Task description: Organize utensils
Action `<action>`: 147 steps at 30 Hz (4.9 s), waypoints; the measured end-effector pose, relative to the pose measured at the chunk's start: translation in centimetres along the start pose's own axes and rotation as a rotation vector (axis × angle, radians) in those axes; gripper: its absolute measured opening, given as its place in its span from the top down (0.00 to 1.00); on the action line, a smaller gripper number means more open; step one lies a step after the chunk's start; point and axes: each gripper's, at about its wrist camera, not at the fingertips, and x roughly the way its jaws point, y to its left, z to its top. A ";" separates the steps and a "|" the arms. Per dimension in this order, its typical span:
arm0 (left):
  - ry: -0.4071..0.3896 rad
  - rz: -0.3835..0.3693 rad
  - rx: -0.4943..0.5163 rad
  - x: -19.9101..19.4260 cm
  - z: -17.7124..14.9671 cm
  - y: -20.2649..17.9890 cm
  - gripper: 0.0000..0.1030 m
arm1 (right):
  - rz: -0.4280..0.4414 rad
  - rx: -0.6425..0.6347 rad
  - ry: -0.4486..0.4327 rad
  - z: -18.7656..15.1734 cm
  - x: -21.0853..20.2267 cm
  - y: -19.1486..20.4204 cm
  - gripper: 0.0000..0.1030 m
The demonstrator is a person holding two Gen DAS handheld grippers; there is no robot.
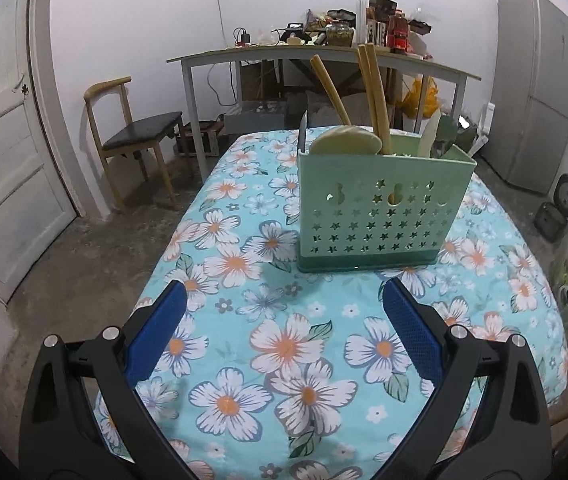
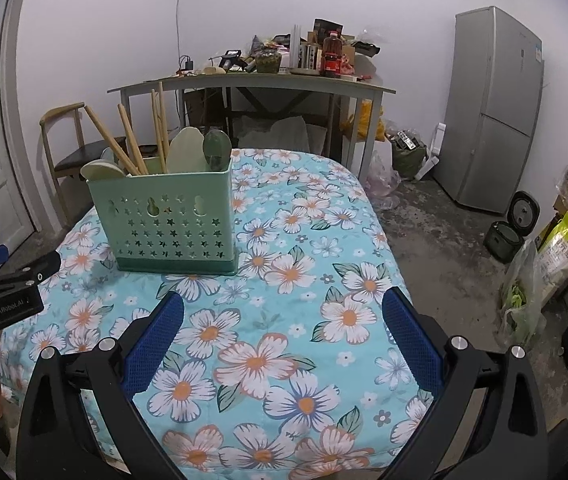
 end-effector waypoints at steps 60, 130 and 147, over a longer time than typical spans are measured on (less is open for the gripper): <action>0.098 0.152 -0.034 1.8 0.4 4.5 0.08 | 0.053 0.021 0.039 0.0 2.4 -0.2 0.06; 0.132 0.192 -0.007 2.3 -0.1 5.2 0.08 | 0.089 0.023 0.035 -0.1 2.8 -0.3 0.06; 0.134 0.193 -0.006 2.4 0.0 5.2 0.08 | 0.091 0.023 0.036 -0.1 2.7 -0.3 0.06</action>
